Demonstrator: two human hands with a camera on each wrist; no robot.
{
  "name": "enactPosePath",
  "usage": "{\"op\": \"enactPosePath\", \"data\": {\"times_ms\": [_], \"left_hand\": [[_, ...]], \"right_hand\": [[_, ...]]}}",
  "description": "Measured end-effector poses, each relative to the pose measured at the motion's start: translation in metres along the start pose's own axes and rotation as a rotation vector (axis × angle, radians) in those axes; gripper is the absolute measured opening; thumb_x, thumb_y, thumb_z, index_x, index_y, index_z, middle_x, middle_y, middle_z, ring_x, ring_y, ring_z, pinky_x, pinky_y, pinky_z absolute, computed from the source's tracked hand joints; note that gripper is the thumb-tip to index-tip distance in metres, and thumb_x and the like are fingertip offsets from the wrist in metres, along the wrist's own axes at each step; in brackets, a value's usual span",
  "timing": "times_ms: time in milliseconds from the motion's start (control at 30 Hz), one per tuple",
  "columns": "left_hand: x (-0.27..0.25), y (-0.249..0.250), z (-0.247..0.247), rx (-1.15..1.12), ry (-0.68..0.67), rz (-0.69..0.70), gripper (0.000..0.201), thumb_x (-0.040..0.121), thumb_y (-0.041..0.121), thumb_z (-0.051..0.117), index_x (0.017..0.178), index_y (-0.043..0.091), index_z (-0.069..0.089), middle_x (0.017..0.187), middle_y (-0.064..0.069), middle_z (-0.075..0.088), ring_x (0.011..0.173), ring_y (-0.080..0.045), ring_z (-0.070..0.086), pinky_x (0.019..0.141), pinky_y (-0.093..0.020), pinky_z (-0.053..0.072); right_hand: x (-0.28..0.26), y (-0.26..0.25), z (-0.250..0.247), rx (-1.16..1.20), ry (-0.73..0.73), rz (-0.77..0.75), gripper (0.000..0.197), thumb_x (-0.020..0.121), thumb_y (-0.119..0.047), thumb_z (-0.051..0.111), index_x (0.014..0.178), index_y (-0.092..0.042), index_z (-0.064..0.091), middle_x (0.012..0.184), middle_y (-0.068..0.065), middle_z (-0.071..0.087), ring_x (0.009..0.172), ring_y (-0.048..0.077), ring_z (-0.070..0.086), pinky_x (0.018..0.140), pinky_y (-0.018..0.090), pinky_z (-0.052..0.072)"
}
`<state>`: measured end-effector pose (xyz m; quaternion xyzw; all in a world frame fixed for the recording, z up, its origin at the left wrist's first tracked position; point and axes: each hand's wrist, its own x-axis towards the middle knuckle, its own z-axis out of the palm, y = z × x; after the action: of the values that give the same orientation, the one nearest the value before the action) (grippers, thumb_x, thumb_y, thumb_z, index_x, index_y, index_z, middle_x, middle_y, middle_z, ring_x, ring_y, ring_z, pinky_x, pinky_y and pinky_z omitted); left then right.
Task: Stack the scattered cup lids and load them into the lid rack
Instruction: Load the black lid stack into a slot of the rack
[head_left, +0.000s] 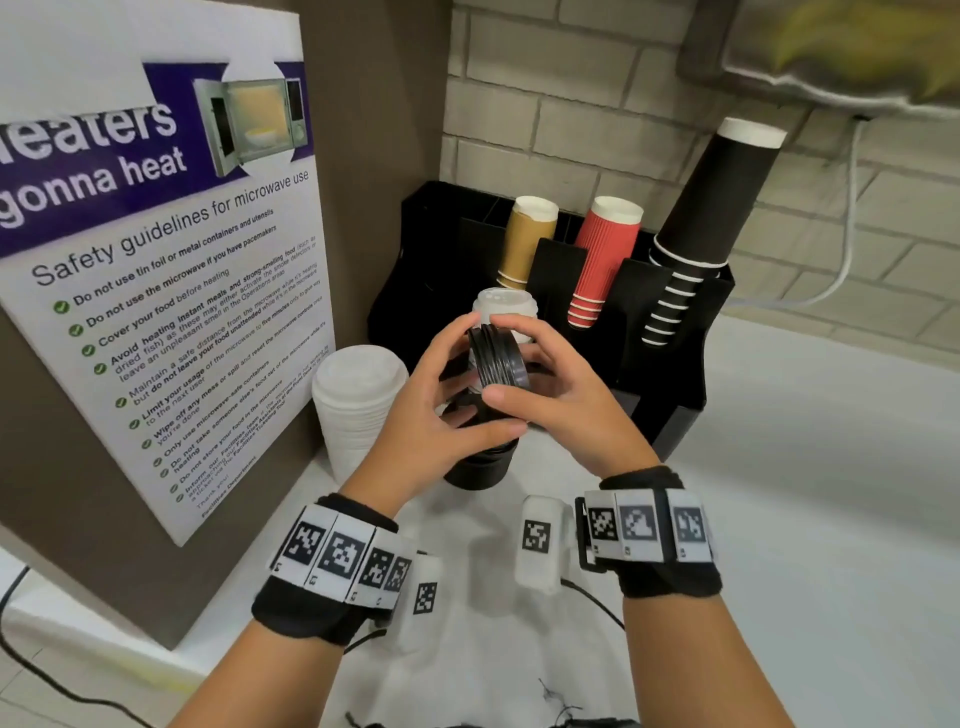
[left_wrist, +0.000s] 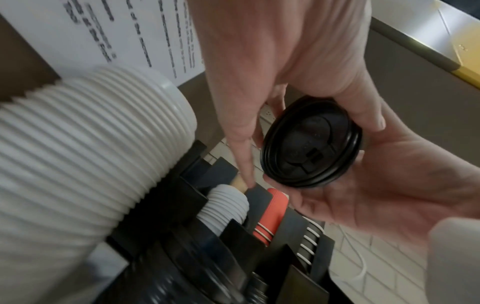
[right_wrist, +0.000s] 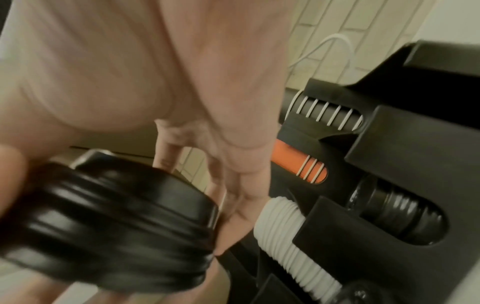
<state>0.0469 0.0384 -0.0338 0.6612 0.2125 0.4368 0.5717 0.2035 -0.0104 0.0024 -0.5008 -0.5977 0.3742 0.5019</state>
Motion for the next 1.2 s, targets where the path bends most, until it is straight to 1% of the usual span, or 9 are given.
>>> {"op": "enactPosePath", "data": {"times_ms": [100,167,233,433,633,767,867,1033,1200], "left_hand": [[0.002,0.000,0.000,-0.038,-0.063,0.046,0.085,0.062,0.020,0.087,0.134,0.041,0.046,0.131,0.015,0.052,0.117,-0.011,0.059,0.084,-0.029,0.055],[0.002,0.002,-0.001,-0.027,-0.116,0.053,0.083,0.060,0.023,0.087,0.132,0.041,0.049,0.129,0.015,0.054,0.117,-0.014,0.059,0.083,-0.029,0.055],[0.003,0.003,0.001,-0.021,-0.140,0.050,0.082,0.059,0.025,0.088,0.130,0.043,0.050,0.130,0.016,0.054,0.119,-0.016,0.058,0.086,-0.035,0.056],[0.004,0.001,0.008,-0.018,-0.156,0.047,0.088,0.055,0.025,0.090,0.133,0.033,0.050,0.134,0.005,0.052,0.120,-0.018,0.056,0.092,-0.045,0.055],[0.004,0.005,0.007,-0.017,-0.239,0.023,0.086,0.051,0.023,0.092,0.127,0.037,0.053,0.133,-0.003,0.048,0.117,-0.018,0.056,0.086,-0.038,0.057],[0.005,0.007,0.004,-0.011,-0.289,0.021,0.089,0.053,0.024,0.092,0.129,0.043,0.051,0.136,-0.005,0.045,0.119,-0.020,0.054,0.087,-0.039,0.056],[0.005,0.007,0.004,-0.023,-0.277,0.032,0.087,0.053,0.023,0.091,0.129,0.043,0.051,0.135,-0.001,0.045,0.119,-0.020,0.054,0.086,-0.038,0.056],[0.003,0.006,0.006,-0.045,-0.263,0.043,0.088,0.056,0.021,0.090,0.133,0.032,0.049,0.135,0.005,0.050,0.121,-0.020,0.054,0.086,-0.039,0.056],[0.004,0.005,0.008,-0.036,-0.237,0.049,0.087,0.057,0.025,0.090,0.132,0.039,0.049,0.136,0.008,0.049,0.125,-0.021,0.052,0.090,-0.040,0.055]], "right_hand": [[-0.010,0.003,-0.008,0.067,-0.024,0.024,0.062,0.072,-0.029,0.077,0.128,-0.038,0.054,0.112,-0.001,0.066,0.107,0.021,0.065,0.096,0.043,0.050],[-0.016,0.004,-0.014,0.094,-0.052,0.041,0.063,0.072,-0.028,0.076,0.129,-0.038,0.053,0.110,-0.003,0.067,0.104,0.020,0.065,0.088,0.034,0.052],[-0.019,0.004,-0.019,0.085,-0.057,0.046,0.065,0.072,-0.027,0.077,0.131,-0.038,0.052,0.111,-0.001,0.066,0.105,0.022,0.065,0.085,0.031,0.052],[-0.024,0.006,-0.025,0.096,-0.027,0.040,0.067,0.066,-0.027,0.081,0.126,-0.034,0.053,0.121,0.013,0.057,0.109,0.028,0.062,0.082,0.038,0.054],[-0.027,0.010,-0.031,0.107,-0.058,0.057,0.069,0.062,-0.026,0.086,0.120,-0.029,0.048,0.121,0.015,0.056,0.104,0.034,0.062,0.075,0.035,0.053],[-0.027,0.011,-0.029,0.135,-0.059,0.051,0.072,0.062,-0.023,0.084,0.124,-0.029,0.048,0.126,0.017,0.053,0.108,0.035,0.061,0.081,0.041,0.055],[-0.026,0.010,-0.027,0.152,-0.061,0.047,0.074,0.063,-0.022,0.083,0.127,-0.027,0.049,0.127,0.019,0.051,0.110,0.037,0.059,0.082,0.047,0.055],[-0.027,0.009,-0.028,0.175,-0.070,0.037,0.073,0.064,-0.023,0.081,0.131,-0.026,0.051,0.127,0.021,0.050,0.113,0.038,0.057,0.085,0.050,0.055],[-0.026,0.007,-0.026,0.178,-0.044,0.035,0.069,0.066,-0.023,0.081,0.128,-0.029,0.053,0.125,0.016,0.054,0.111,0.034,0.060,0.084,0.046,0.055]]}}
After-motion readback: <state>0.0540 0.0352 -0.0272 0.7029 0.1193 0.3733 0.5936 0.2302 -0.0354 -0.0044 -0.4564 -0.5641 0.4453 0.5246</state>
